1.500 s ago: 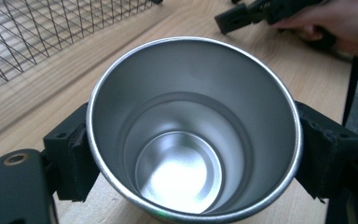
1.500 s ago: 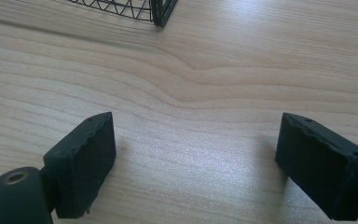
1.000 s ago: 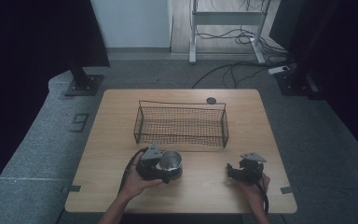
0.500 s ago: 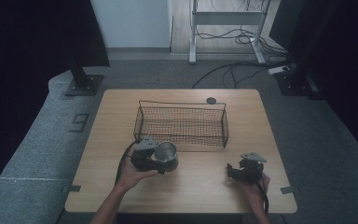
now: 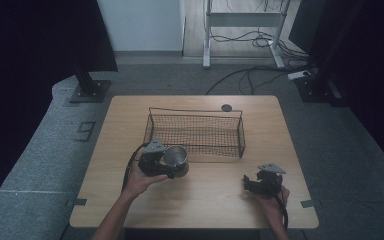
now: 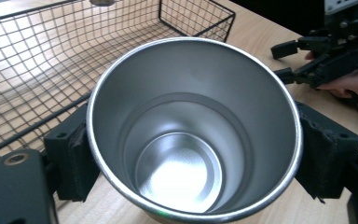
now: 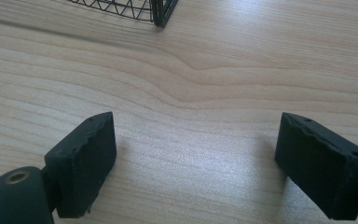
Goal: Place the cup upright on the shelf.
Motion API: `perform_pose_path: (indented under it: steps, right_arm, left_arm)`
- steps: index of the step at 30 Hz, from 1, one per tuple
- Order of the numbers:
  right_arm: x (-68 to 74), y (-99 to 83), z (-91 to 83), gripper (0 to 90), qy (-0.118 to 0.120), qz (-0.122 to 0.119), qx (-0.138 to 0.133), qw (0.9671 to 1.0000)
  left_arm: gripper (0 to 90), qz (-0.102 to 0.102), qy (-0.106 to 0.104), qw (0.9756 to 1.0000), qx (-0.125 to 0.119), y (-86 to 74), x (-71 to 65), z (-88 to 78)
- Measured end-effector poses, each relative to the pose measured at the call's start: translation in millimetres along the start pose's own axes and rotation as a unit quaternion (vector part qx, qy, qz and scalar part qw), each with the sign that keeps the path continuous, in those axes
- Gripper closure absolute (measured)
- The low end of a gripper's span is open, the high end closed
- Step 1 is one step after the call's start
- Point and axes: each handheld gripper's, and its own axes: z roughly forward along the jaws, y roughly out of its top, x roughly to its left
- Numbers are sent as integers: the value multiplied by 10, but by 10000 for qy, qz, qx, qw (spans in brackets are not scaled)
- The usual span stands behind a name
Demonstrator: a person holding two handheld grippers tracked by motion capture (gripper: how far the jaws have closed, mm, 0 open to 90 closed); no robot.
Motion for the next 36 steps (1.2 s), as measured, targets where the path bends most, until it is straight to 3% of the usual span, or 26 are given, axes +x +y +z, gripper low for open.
perform_pose_path:
  steps: [9, 36]
  right_arm:
    - [0, 0, 0, 124, 2, -1, 0, 10000]
    - [0, 0, 0, 125, 4, 1, -1, 10000]
  left_arm:
    - [150, -52, 115, 9999, 35, 4, 116, 4]
    - [150, -90, 118, 9999, -48, 140, 268, -11]
